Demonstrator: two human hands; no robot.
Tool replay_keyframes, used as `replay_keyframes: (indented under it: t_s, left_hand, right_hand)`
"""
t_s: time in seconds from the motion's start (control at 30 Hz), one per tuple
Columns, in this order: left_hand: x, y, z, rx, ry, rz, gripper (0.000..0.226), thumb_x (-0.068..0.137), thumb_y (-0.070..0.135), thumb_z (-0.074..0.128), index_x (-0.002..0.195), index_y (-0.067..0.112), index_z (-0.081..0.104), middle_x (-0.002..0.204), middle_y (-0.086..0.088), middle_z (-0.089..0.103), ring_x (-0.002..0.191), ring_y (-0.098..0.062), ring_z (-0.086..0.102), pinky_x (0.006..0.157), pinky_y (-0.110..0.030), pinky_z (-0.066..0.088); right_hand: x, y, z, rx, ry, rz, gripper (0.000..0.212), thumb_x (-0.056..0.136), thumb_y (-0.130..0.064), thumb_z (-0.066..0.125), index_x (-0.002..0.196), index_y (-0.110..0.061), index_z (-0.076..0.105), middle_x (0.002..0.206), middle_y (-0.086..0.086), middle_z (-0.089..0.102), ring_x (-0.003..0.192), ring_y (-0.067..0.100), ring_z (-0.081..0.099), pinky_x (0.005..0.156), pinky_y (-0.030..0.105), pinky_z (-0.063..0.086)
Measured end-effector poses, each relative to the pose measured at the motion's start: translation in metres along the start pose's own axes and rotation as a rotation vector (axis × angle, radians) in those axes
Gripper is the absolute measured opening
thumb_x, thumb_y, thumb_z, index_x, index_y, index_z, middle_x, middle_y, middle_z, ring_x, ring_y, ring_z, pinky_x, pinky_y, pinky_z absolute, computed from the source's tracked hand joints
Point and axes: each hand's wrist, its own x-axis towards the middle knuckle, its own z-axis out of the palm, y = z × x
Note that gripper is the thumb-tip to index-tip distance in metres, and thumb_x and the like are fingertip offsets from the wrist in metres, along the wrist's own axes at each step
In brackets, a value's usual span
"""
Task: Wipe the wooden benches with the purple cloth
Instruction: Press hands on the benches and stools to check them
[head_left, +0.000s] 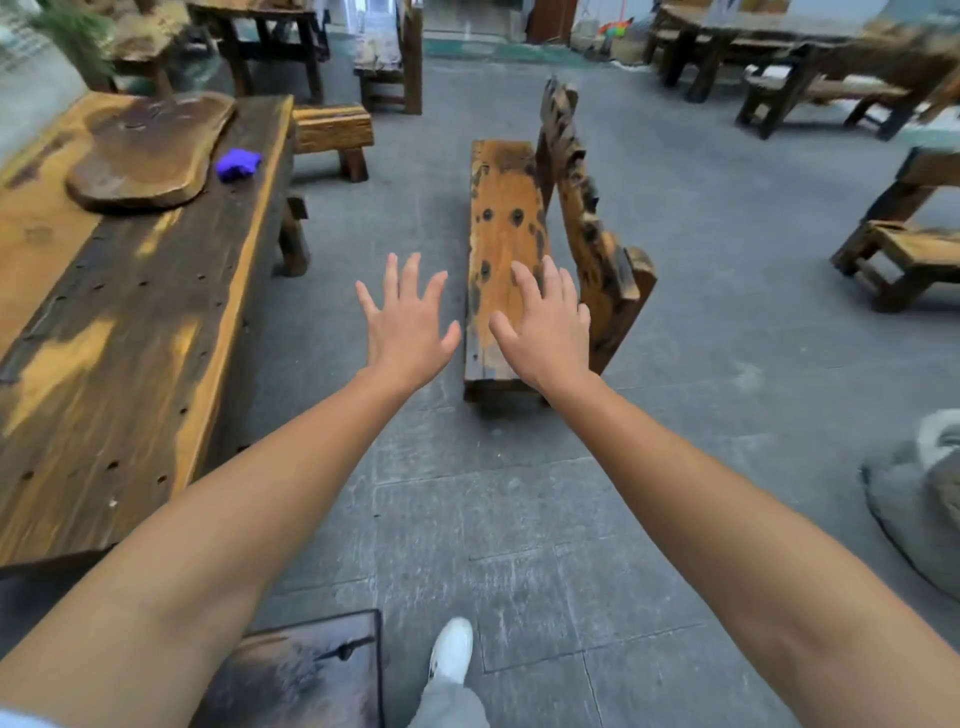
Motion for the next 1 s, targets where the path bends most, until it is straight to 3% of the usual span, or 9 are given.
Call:
replay_keyframes:
  t_s: [0.47, 0.73, 1.0]
  left_hand:
    - [0.28, 0.122, 0.068, -0.161, -0.021, 0.241, 0.067, 0.092, 0.05, 0.053, 0.152, 0.027, 0.033, 0.167, -0.008, 0.014, 0.155, -0.035, 0.003, 0.114, -0.075, 0.01]
    - [0.394, 0.212, 0.116, -0.201, 0.024, 0.368, 0.058, 0.093, 0.049, 0.052, 0.147, 0.035, 0.039, 0.166, -0.005, 0.019, 0.155, -0.035, 0.005, 0.113, -0.076, 0.01]
    - [0.528, 0.306, 0.194, -0.12, -0.033, 0.312, 0.078, 0.091, 0.074, 0.035, 0.155, 0.048, -0.001, 0.17, -0.005, 0.003, 0.155, -0.036, 0.001, 0.114, -0.074, 0.008]
  right_hand:
    - [0.211, 0.151, -0.032, -0.128, 0.084, 0.226, 0.065, 0.096, -0.05, 0.051, 0.156, -0.033, 0.035, 0.17, 0.01, 0.019, 0.157, 0.032, 0.015, 0.12, 0.059, 0.026]
    - [0.313, 0.248, -0.052, -0.135, 0.143, 0.228, 0.063, 0.099, -0.05, 0.052, 0.157, -0.031, 0.037, 0.169, 0.012, 0.02, 0.157, 0.032, 0.016, 0.12, 0.057, 0.027]
    - [0.446, 0.384, -0.044, -0.106, 0.115, 0.238, 0.061, 0.097, -0.059, 0.047, 0.151, -0.031, 0.047, 0.169, 0.013, 0.022, 0.156, 0.032, 0.016, 0.121, 0.056, 0.022]
